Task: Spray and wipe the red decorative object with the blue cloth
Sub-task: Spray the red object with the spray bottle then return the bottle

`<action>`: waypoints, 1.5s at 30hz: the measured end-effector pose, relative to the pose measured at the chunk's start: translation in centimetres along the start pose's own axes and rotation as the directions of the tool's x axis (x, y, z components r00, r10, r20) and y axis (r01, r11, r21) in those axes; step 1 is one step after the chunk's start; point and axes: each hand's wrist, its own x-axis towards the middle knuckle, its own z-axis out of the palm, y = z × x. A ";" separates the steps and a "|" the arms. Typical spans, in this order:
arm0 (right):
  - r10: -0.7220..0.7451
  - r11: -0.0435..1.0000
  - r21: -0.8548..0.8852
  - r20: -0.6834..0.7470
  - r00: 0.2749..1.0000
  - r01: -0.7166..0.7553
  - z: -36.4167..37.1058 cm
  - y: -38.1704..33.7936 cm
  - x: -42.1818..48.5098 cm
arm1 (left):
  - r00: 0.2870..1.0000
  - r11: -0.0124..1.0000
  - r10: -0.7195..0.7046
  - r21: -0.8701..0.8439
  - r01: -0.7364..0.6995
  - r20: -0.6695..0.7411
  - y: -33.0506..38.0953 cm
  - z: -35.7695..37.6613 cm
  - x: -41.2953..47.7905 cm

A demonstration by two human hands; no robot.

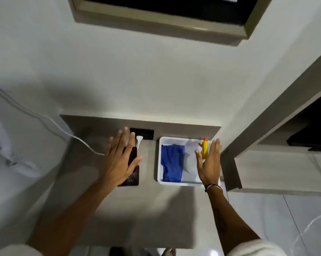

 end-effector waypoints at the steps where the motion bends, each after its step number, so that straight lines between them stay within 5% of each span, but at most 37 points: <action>1: 0.045 0.998 0.040 -0.020 0.999 -0.045 0.5 0.3 0.0 | 0.999 1.000 0.001 0.012 -0.001 0.032 -0.2 0.4 -0.6; 7: 0.202 0.955 0.231 -0.046 0.978 -0.186 3.5 0.5 0.4 | 0.994 1.000 0.010 0.015 -0.012 0.111 -1.3 1.8 -2.7; 21: 0.051 0.950 0.312 -0.082 0.995 -0.023 4.4 -1.1 0.9 | 0.988 0.989 0.058 -0.140 -0.038 0.141 -2.1 0.9 -2.2; 26: -0.132 0.902 0.396 -0.130 0.983 0.173 2.8 -4.5 -0.7 | 0.974 0.927 -0.051 -0.352 0.129 0.222 -3.9 -0.3 -3.3; 31: -0.259 0.847 0.506 0.131 0.957 0.160 2.2 -8.2 -4.9 | 0.951 0.799 -0.184 -0.525 0.293 0.249 -6.8 -1.7 -5.7; 35: -0.348 0.836 0.543 0.416 0.840 0.078 3.2 -10.2 -8.7 | 0.935 0.761 -0.227 -0.549 0.346 0.274 -8.4 -2.3 -7.7; 45: -0.388 0.838 0.546 0.560 0.732 0.027 7.0 -13.7 -12.9 | 0.930 0.778 -0.257 -0.514 0.360 0.263 -9.8 -2.1 -9.7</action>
